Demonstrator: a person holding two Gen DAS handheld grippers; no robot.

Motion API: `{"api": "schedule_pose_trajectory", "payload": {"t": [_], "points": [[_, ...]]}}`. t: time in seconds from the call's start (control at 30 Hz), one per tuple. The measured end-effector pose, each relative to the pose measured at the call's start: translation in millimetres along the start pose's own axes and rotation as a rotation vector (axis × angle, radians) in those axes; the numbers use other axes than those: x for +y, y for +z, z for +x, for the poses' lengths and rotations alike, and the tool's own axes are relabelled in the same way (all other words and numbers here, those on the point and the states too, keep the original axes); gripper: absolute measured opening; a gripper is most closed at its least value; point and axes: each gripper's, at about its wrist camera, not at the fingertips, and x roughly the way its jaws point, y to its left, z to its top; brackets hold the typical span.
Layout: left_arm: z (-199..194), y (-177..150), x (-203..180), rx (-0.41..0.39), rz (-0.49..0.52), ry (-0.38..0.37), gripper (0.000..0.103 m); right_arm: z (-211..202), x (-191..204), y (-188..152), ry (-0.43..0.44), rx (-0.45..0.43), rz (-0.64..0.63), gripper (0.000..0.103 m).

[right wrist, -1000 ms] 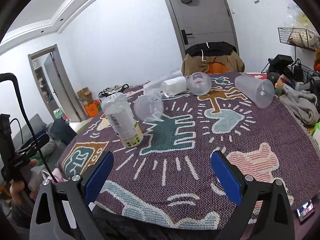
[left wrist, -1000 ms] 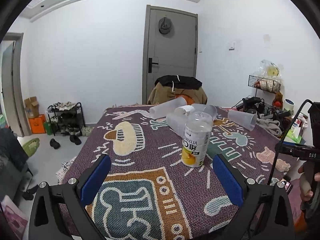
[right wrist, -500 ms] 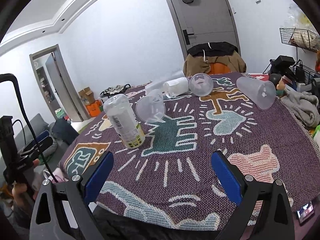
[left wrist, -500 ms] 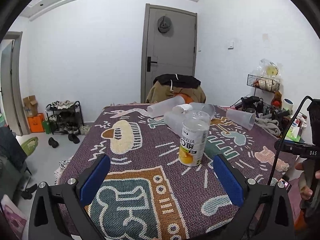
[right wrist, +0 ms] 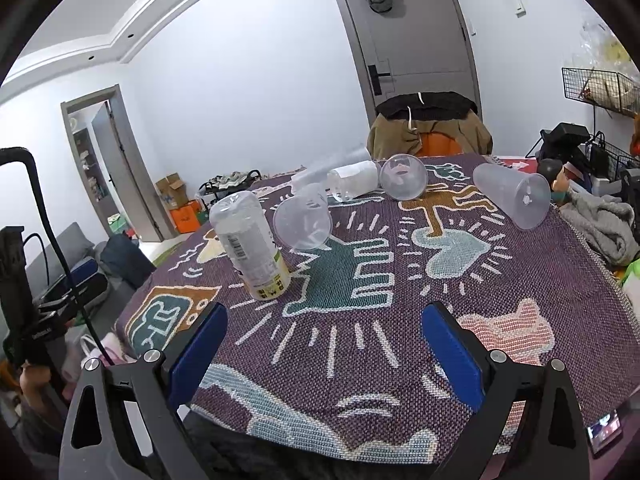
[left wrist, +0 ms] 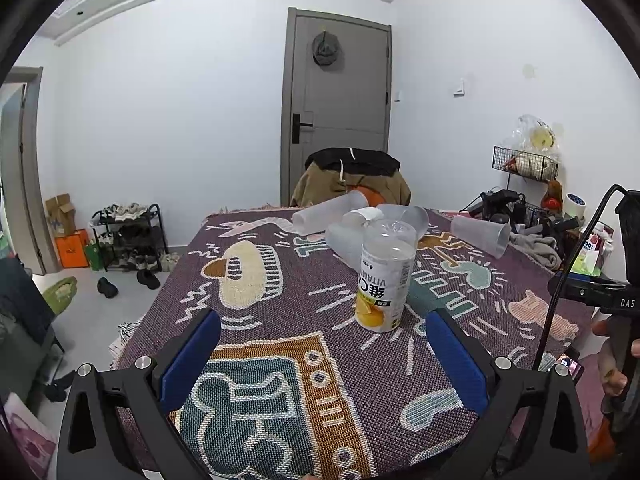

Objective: Flip cup upside down

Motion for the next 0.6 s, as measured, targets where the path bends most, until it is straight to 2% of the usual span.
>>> {"api": "schedule_pose_trajectory", "payload": {"t": [0.6], "points": [[0.3, 3.9, 4.5, 0.001, -0.013, 0.019, 0.103, -1.4, 0.6, 3.8, -0.001, 0.0, -0.004, 0.099]]}}
